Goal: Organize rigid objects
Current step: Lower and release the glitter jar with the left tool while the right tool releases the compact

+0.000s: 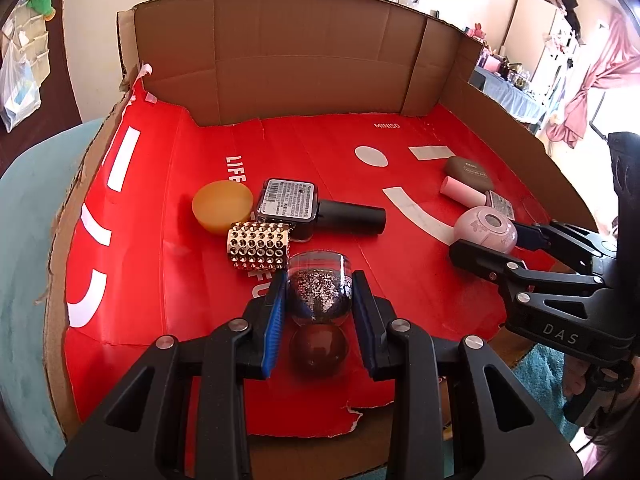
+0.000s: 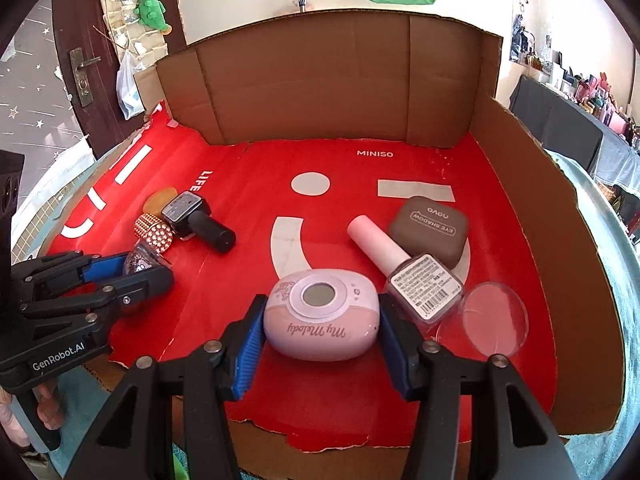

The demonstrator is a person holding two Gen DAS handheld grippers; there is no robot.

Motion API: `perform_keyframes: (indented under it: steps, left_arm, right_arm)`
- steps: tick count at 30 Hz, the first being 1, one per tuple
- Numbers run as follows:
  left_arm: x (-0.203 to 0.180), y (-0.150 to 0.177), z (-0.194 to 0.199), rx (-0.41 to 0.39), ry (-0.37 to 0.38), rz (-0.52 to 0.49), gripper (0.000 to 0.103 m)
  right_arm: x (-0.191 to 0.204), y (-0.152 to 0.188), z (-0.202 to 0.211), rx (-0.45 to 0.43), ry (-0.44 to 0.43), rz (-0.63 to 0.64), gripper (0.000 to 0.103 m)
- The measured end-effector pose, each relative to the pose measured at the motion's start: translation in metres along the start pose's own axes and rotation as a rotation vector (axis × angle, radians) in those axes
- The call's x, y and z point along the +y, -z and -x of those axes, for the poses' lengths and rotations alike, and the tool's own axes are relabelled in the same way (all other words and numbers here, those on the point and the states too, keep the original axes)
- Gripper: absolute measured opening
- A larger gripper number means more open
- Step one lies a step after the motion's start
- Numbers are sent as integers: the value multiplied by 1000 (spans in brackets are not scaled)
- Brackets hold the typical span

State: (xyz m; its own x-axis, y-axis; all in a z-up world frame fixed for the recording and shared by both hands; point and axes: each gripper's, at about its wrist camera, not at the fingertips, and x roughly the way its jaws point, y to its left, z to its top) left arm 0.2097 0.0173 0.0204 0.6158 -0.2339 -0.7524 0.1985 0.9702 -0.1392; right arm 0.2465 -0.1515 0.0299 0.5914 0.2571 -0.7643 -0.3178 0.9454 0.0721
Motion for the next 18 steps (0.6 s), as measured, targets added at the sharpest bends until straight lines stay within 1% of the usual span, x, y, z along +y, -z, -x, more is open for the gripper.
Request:
perform_keyframes:
  steps: [4, 18]
  left_arm:
    - [1, 0, 0, -4, -10, 2, 29]
    - [-7, -1, -2, -8, -66, -18, 29]
  right_arm:
    - [3, 0, -1, -4, 60, 24, 55]
    - [2, 1, -2, -1, 63, 27, 56]
